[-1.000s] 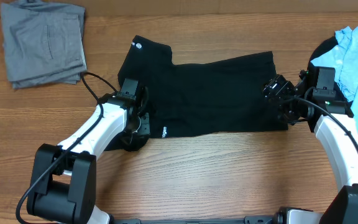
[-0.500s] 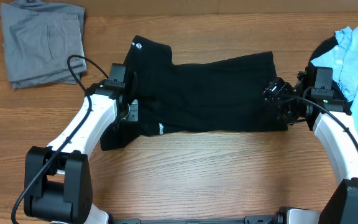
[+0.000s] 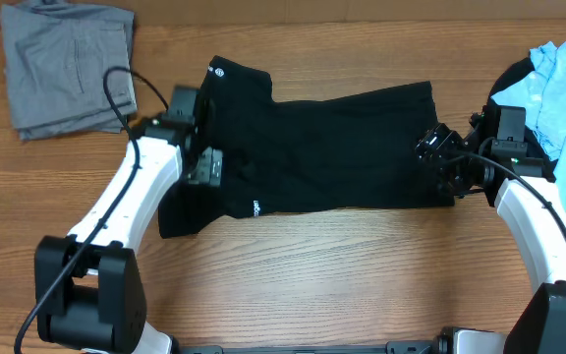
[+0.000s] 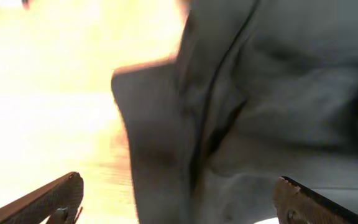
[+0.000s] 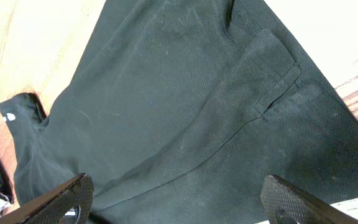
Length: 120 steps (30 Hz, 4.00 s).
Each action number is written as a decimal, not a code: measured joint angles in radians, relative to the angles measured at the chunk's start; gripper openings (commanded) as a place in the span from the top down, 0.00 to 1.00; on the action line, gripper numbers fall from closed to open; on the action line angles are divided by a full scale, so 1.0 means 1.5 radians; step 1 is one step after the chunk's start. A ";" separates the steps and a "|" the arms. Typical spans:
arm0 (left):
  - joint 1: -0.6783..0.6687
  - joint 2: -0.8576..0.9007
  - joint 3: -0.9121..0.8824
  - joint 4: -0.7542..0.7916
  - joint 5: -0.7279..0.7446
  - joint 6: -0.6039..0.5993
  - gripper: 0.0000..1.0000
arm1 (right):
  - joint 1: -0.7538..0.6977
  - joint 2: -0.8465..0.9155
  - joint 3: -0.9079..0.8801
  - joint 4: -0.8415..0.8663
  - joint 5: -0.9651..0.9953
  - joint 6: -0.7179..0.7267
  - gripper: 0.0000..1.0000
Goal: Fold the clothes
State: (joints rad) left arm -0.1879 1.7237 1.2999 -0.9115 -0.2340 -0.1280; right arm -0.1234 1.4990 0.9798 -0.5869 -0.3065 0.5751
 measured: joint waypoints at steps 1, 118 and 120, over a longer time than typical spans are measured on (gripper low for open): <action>0.000 0.000 0.020 -0.005 0.013 0.000 0.00 | 0.000 0.000 0.000 0.000 0.000 0.000 0.09; 0.102 0.117 -0.085 0.020 0.178 -0.204 0.96 | 0.002 0.189 0.007 -0.053 0.119 0.140 0.96; 0.120 0.117 -0.085 0.001 0.175 -0.204 0.96 | 0.002 0.188 0.008 -0.060 0.127 0.151 0.96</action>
State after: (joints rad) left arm -0.0086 1.8999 1.1728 -0.9100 0.0292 -0.4343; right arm -0.1211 1.7813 0.9913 -0.6773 -0.1158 0.8013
